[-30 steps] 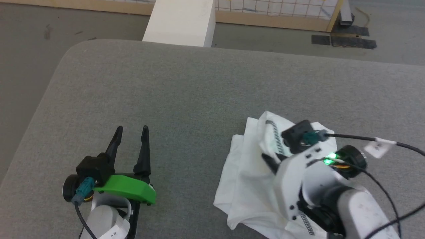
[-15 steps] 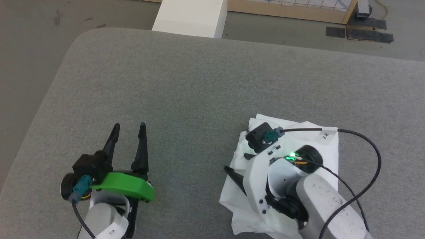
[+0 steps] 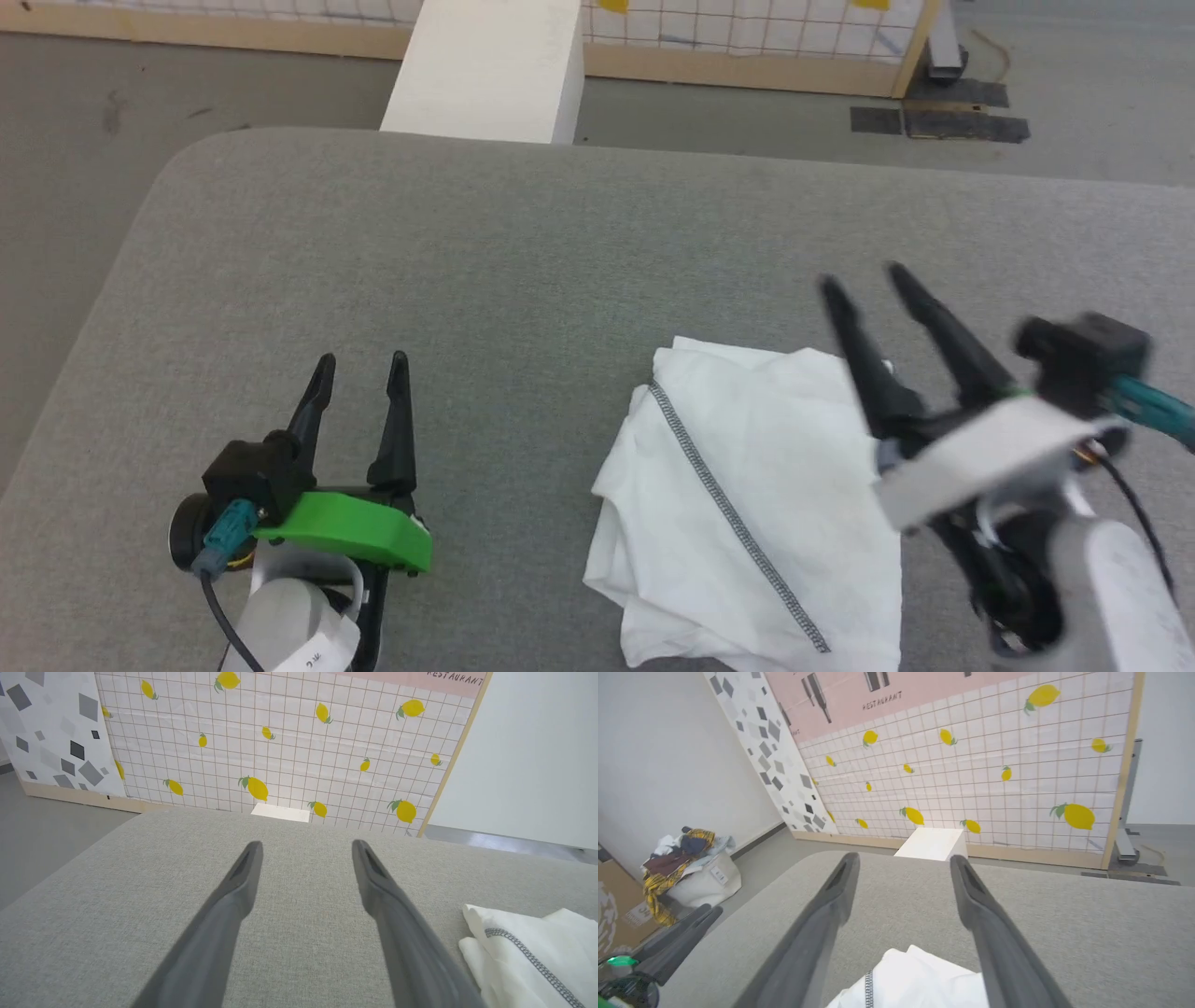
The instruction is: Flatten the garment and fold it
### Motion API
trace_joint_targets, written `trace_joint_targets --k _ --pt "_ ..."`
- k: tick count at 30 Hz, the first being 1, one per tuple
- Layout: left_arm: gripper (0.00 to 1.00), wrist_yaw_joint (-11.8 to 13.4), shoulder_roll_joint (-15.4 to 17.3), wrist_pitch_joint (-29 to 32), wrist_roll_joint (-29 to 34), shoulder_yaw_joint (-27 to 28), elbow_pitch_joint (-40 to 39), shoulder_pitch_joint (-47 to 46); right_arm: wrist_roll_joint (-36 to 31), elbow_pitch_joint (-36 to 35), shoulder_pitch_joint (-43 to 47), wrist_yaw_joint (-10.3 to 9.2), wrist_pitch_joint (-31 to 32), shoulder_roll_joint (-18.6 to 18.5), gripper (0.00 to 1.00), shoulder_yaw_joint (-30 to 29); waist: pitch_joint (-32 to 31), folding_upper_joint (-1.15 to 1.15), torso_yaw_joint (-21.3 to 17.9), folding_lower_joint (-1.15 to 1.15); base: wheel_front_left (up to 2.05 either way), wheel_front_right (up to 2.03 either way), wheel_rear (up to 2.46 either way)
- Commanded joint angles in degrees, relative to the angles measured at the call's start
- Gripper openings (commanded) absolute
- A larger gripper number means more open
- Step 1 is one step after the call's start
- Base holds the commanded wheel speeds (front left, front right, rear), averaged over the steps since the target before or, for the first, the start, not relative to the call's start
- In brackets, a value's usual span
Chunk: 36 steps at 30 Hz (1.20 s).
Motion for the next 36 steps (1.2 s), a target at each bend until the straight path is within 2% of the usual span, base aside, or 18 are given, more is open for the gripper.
trace_joint_targets --k 1,6,10,18,31,32,33,34,35,36 --pt "1.00 -0.38 -0.20 -0.26 0.85 0.14 -0.29 0.68 0.92 -0.82 2.66 -0.08 -1.00 -0.01 1.00 -2.55 -1.03 0.00 -1.34 0.00 0.00 0.00 0.00" --pt "1.00 -0.39 -0.04 -0.26 0.98 0.58 -0.75 1.36 5.42 0.19 9.52 -0.08 0.36 0.00 1.00 -10.85 -1.37 0.00 -2.69 0.00 0.00 0.00 0.00" --pt "1.00 -0.40 0.18 -0.26 0.95 0.71 -0.65 1.05 10.82 3.63 12.71 -0.08 4.78 0.00 1.00 -13.14 -1.03 0.00 -3.07 0.00 0.00 0.00 0.00" --pt "1.00 -0.41 0.15 -0.26 0.80 0.03 -0.63 0.75 18.14 11.55 13.32 -0.08 11.17 0.00 1.00 -9.91 -0.38 0.00 -2.43 0.00 0.00 0.00 0.00" --pt "1.00 -0.41 0.07 -0.26 0.33 -0.77 -0.01 0.94 17.26 25.03 5.78 -0.08 14.74 0.00 1.00 -7.39 -0.23 0.00 -0.31 0.00 0.00 0.00 0.00" --pt "1.00 -0.41 0.06 -0.26 0.32 -0.78 0.03 0.97 16.78 25.98 5.09 -0.08 15.64 0.00 0.62 -6.73 -0.24 0.00 -0.24 0.00 0.00 0.00 0.00" --pt "1.00 -0.41 0.06 -0.26 0.30 -0.79 0.08 0.98 16.56 26.57 4.64 -0.08 16.36 0.00 0.39 -6.29 -0.23 0.00 -0.20 0.00 0.00 0.00 0.00" --pt "1.00 -0.41 0.05 -0.26 0.28 -0.83 0.12 1.00 16.34 27.05 4.20 -0.08 17.31 0.00 0.11 -5.70 -0.22 0.00 -0.17 0.00 0.00 0.00 0.00" --pt "1.00 -0.41 0.05 -0.26 0.26 -0.84 0.14 1.03 15.80 27.22 3.97 -0.08 18.16 0.00 0.00 -5.22 -0.22 0.00 -0.18 0.00 0.00 0.00 0.00" --pt "1.00 -0.41 0.04 -0.26 0.23 -0.83 0.15 1.09 14.36 27.17 3.78 -0.08 19.28 0.00 0.00 -4.79 -0.20 0.00 -0.28 0.00 0.00 0.00 0.00"
